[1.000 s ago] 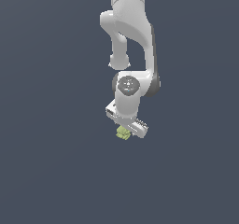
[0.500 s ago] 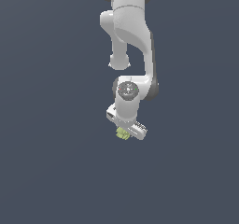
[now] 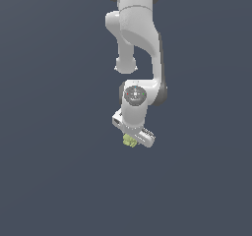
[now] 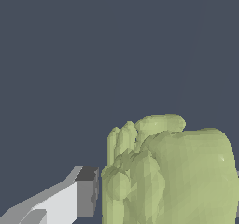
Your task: Pick up the object and move it to a goal position.
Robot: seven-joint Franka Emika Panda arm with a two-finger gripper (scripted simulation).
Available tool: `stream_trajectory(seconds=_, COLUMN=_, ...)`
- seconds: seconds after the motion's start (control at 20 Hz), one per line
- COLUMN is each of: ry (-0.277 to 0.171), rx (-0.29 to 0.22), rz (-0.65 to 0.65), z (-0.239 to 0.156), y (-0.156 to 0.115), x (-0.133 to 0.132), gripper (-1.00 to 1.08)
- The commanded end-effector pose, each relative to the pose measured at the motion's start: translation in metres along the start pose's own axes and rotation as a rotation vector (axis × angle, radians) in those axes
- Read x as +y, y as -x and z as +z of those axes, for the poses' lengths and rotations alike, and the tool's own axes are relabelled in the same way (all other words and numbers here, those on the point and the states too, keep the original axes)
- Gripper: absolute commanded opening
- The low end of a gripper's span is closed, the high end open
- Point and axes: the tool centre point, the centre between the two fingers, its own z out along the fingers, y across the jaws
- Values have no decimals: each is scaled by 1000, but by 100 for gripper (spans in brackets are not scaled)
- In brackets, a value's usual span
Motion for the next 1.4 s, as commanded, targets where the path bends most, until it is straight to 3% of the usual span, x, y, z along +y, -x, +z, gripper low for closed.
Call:
stream_trajectory(seconds=0.0, ry=0, rx=0, rz=0, z=-3, y=1, x=-2, gripper=-100)
stream_trajectory(seconds=0.45, ry=0, rx=0, rz=0, z=-48, y=24, x=-34, gripper=-100)
stream_trajectory(seconds=1.35, ry=1, rx=1, rz=0, z=-205, y=100, x=-146, gripper=-100)
